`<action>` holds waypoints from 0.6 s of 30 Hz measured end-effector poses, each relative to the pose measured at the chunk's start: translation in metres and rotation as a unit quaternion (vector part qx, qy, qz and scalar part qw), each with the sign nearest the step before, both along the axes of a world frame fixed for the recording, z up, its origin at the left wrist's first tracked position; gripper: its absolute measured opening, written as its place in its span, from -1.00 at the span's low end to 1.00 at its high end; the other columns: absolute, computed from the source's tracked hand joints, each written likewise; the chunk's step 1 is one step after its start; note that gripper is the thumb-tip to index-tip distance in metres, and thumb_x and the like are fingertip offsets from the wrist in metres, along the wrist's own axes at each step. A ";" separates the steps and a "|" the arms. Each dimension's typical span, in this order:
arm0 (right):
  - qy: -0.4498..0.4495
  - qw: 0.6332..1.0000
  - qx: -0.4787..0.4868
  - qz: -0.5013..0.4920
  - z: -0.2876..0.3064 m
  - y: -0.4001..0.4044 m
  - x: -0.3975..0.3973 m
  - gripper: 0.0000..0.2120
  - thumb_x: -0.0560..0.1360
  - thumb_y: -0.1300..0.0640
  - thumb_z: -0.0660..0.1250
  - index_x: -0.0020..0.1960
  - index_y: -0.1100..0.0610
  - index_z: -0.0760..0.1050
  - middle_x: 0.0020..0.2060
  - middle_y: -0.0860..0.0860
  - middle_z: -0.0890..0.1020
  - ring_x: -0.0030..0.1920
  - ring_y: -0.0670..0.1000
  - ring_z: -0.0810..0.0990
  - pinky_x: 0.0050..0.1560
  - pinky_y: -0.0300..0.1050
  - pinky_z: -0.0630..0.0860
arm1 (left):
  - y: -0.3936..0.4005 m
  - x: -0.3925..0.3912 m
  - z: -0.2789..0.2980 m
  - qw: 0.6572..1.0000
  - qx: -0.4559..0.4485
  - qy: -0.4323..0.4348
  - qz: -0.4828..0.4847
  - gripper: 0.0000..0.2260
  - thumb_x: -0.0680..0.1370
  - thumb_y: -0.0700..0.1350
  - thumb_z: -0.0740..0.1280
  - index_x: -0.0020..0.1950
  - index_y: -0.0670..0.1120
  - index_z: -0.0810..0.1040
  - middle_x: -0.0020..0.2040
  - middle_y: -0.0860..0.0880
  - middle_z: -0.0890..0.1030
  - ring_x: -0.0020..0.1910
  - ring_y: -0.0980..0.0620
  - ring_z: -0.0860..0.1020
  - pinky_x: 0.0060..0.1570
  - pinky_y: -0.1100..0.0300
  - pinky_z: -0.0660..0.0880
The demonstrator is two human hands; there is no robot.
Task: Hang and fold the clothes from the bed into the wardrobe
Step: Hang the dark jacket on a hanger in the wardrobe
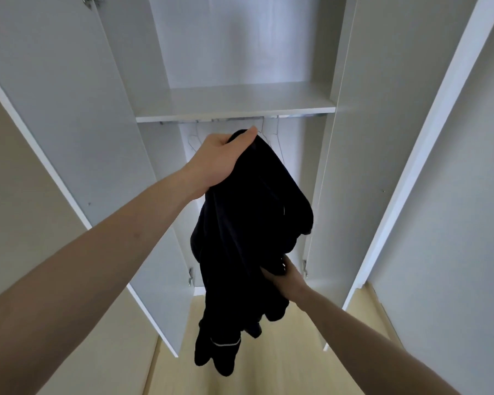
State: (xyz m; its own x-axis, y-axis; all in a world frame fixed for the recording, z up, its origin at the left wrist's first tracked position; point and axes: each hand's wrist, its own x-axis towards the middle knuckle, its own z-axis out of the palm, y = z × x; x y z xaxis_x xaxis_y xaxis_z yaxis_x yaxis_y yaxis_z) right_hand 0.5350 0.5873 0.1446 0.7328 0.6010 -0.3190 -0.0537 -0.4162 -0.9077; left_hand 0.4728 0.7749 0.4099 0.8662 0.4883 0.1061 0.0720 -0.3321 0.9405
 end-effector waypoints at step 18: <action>-0.094 0.974 0.163 -0.126 0.123 -0.062 0.092 -0.79 0.37 -0.12 0.43 -0.17 0.01 0.67 -0.28 -0.04 0.69 -0.28 -0.11 0.66 -0.31 -0.26 0.57 | 0.130 -0.027 -0.070 0.956 0.192 0.118 0.187 -0.64 0.67 0.12 0.23 0.06 -0.15 0.63 -0.03 -0.08 0.63 -0.04 -0.10 0.58 -0.07 0.09 0.44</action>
